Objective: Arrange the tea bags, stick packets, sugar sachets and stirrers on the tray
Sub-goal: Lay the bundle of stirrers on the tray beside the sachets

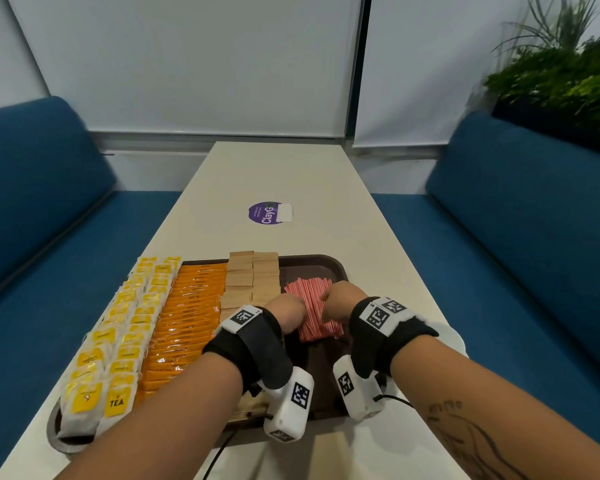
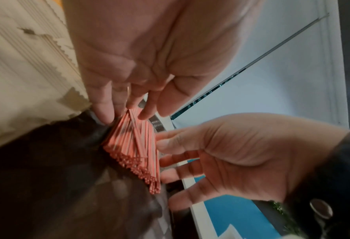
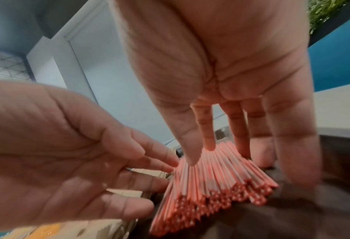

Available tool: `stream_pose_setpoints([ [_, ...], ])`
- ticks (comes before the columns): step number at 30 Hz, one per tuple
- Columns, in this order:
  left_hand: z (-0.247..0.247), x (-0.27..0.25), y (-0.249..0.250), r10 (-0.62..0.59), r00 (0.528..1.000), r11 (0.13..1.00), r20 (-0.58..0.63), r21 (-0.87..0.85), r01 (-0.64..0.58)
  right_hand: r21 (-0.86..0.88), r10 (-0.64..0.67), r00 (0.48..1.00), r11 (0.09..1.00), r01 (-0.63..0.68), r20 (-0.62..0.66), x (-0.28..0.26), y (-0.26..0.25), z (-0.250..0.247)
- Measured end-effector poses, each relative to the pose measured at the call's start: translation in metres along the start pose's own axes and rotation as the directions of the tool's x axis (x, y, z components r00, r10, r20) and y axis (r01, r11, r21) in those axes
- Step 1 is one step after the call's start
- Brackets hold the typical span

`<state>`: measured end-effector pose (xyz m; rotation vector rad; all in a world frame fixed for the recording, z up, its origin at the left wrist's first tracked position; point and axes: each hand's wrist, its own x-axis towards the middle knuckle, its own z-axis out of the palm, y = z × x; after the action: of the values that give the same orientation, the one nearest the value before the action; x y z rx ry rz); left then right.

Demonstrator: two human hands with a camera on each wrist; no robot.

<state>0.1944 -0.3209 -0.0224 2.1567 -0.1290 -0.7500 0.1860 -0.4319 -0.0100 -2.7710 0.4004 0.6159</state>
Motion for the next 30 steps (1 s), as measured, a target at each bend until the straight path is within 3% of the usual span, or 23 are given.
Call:
stream_pose_setpoints([
  [8, 0.002, -0.002, 0.001, 0.068, 0.997, 0.970, 0.025, 0.231, -0.072, -0.134, 0.017, 0.999, 0.991, -0.012, 0.033, 0.015, -0.014, 0.021],
  [16, 0.003, 0.003, -0.001, 0.150, 0.989, 0.963, -0.014, 0.229, -0.143, -0.075, 0.113, 0.992, 0.990, -0.117, -0.049, 0.022, -0.012, 0.030],
  [24, 0.002, -0.001, 0.004, 0.146, 0.985, 0.976, -0.088, 0.177, -0.129, -0.109, 0.040, 0.998, 0.993, -0.046, -0.056, 0.024, -0.008, 0.029],
  [28, -0.003, -0.013, 0.003, 0.133, 0.977, 0.987, -0.167, 0.109, -0.116, -0.096, -0.050, 0.993, 0.995, 0.040, -0.102, 0.021, 0.002, 0.003],
  [30, -0.004, -0.021, 0.005, 0.127, 0.982, 0.987, -0.137, 0.111, -0.112, -0.084, -0.073, 0.992, 0.994, 0.065, -0.102, 0.019, 0.006, -0.014],
])
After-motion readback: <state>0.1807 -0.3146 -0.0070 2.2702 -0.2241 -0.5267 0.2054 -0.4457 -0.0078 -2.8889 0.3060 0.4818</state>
